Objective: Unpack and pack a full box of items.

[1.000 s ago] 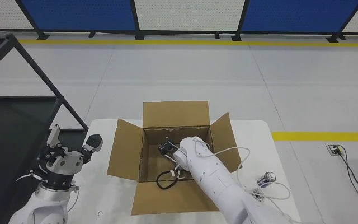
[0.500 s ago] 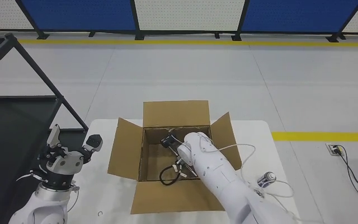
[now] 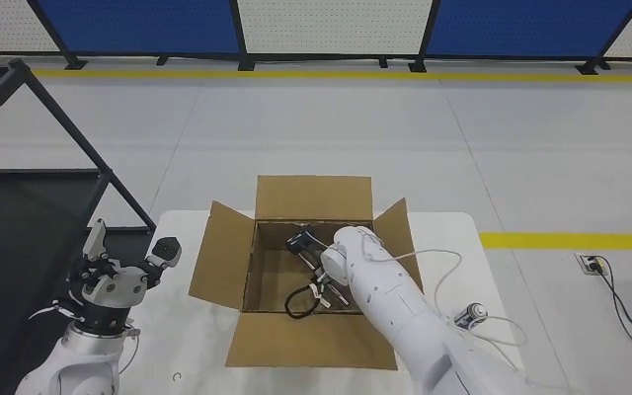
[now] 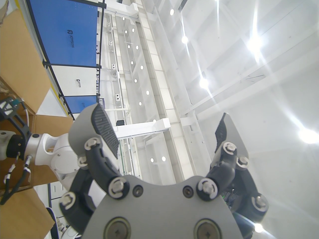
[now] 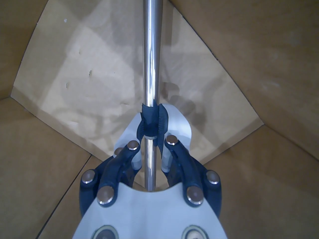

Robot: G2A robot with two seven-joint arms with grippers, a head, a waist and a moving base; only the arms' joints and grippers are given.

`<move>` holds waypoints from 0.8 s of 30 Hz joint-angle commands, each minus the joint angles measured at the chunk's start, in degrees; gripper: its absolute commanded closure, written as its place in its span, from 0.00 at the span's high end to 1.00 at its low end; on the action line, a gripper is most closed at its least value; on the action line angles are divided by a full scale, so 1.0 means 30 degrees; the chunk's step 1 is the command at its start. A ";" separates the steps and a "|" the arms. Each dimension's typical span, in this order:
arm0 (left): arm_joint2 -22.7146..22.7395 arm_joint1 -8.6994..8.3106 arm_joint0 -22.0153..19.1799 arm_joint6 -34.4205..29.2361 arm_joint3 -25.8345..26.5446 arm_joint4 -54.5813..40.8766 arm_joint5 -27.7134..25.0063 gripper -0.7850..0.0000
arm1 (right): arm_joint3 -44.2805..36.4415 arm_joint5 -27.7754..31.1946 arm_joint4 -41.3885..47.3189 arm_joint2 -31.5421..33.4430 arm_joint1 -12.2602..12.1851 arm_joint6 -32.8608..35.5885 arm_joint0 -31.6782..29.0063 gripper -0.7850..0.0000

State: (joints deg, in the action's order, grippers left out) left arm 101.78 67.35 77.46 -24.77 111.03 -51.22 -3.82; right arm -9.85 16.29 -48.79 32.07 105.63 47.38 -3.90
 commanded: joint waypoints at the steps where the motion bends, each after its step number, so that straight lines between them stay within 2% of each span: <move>1: 0.0000 0.0000 0.0000 0.0000 0.0000 0.0000 0.0000 1.00 | -0.0142 0.0262 -0.0062 0.0042 -0.0078 -0.0273 -0.0007 0.00; 5: 0.0000 0.0000 0.0000 0.0000 0.0000 0.0000 0.0000 1.00 | -0.0256 0.0895 -0.0200 0.0156 -0.0290 -0.0686 0.0201 0.00; 16: 0.0000 0.0000 0.0000 0.0000 0.0000 0.0000 0.0000 1.00 | -0.0004 0.4423 -0.0268 0.0751 -0.1416 -0.2805 0.0740 0.00; 18: 0.0000 0.0000 0.0000 0.0000 0.0000 0.0000 0.0000 1.00 | -0.0206 0.4224 -0.0552 0.0677 -0.1510 -0.2402 0.0603 0.00; 24: 0.0000 0.0000 0.0000 0.0000 0.0000 0.0000 0.0000 1.00 | -0.1035 0.2001 -0.1175 0.0455 -0.1509 -0.0241 -0.0135 0.00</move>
State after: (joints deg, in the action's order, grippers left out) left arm 101.78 67.35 77.46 -24.77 111.03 -51.22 -3.82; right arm -12.62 23.86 -51.82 33.63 101.06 45.26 -3.91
